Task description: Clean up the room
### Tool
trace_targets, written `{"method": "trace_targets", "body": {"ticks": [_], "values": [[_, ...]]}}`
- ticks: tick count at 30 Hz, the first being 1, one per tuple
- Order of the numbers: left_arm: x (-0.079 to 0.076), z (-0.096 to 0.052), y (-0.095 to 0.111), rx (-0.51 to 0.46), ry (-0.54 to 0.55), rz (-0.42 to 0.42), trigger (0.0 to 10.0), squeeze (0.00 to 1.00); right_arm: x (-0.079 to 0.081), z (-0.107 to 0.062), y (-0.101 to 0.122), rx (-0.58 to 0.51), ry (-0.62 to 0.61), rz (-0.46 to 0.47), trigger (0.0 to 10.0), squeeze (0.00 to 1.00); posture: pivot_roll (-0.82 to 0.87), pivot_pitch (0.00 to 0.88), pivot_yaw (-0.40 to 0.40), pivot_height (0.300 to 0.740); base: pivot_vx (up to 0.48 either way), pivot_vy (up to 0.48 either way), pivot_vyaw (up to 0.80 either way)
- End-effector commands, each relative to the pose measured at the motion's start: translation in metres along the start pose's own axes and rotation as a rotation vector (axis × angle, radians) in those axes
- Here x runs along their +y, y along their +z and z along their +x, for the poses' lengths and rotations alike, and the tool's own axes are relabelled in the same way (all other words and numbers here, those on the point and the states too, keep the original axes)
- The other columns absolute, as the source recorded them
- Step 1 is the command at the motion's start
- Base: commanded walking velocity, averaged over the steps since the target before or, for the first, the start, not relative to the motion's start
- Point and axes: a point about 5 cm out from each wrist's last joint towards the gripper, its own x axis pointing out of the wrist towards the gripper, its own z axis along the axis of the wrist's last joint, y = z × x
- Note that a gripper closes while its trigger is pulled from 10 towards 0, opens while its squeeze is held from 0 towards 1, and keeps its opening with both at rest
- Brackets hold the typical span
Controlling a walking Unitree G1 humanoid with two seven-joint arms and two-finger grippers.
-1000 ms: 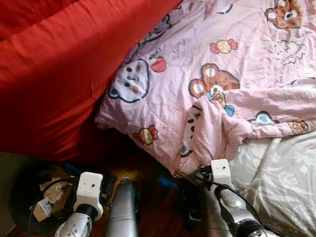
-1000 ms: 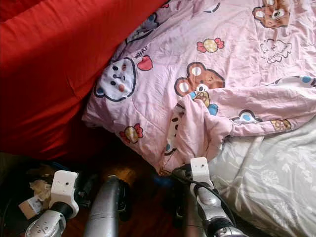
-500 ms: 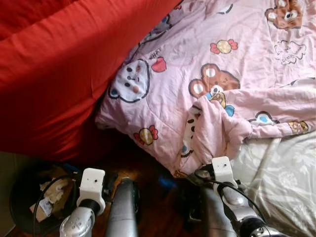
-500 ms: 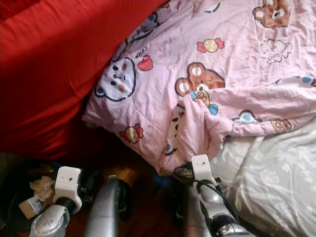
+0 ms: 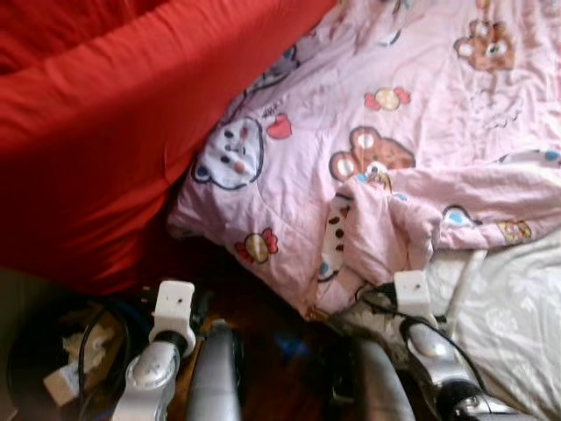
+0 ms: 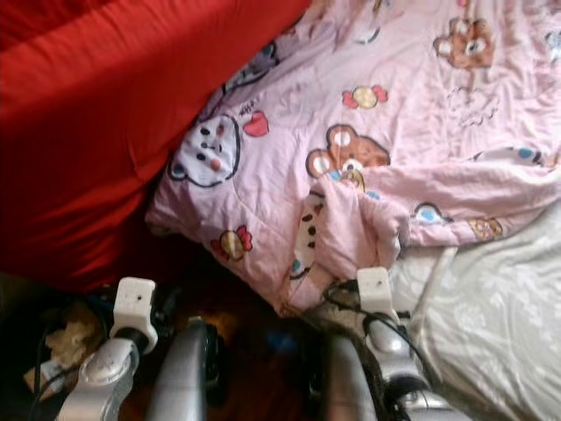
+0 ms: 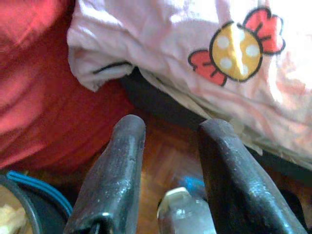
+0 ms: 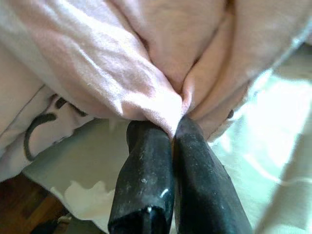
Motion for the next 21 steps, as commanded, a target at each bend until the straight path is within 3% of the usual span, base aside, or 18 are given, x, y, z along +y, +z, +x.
{"method": "trace_targets", "body": {"ticks": [1, 4, 5, 11, 16, 17, 19, 21], "values": [[0.005, -0.002, -0.014, 0.046, 0.024, 0.009, 10.0, 0.0, -0.001, -0.006, -0.013, 0.012, -0.01, 0.037, 0.0, 0.0, 0.07, 0.19, 0.001, 0.651, 0.0, 0.0, 0.0], [0.005, 0.006, -0.015, 0.049, 0.025, 0.008, 10.0, 0.0, -0.002, -0.007, -0.013, -0.01, -0.02, 0.076, 0.3, 0.0, 0.06, 0.184, 0.002, 0.651, 0.0, 0.0, 0.0], [0.005, 0.009, -0.018, 0.052, 0.026, 0.009, 10.0, 0.0, -0.003, -0.009, -0.017, -0.007, -0.03, 0.122, 10.0, 0.0, 0.05, 0.163, 0.005, 0.651, 0.0, 0.0, 0.0], [0.006, 0.013, -0.026, 0.083, 0.031, 0.002, 10.0, 0.0, 0.009, -0.015, -0.031, 0.038, 0.011, 0.224, 10.0, 0.0, 0.04, 0.14, 0.003, 0.651, 0.0, 0.0, 0.0], [0.008, 0.011, -0.04, 0.131, 0.042, -0.002, 10.0, 0.0, 0.019, -0.016, -0.03, 0.029, 0.051, 0.198, 10.0, 0.0, 0.03, 0.129, -0.003, 0.651, 0.0, 0.0, 0.0], [0.009, 0.009, -0.045, 0.143, 0.05, -0.004, 10.0, 0.0, 0.021, -0.016, -0.032, 0.048, 0.052, 0.141, 10.0, 0.0, 0.03, 0.129, -0.006, 0.661, 0.0, 0.0, 0.0], [0.01, 0.008, -0.047, 0.143, 0.053, -0.005, 10.0, 0.0, 0.022, -0.016, -0.033, 0.053, 0.059, 0.115, 10.0, 0.0, 0.04, 0.126, -0.005, 0.671, 0.0, 0.0, 0.0], [0.01, 0.008, -0.046, 0.133, 0.051, -0.004, 10.0, 0.0, 0.022, -0.016, -0.032, 0.049, 0.058, 0.135, 10.0, 0.0, 0.05, 0.129, 0.0, 0.686, 0.0, 0.0, 0.0]]}}
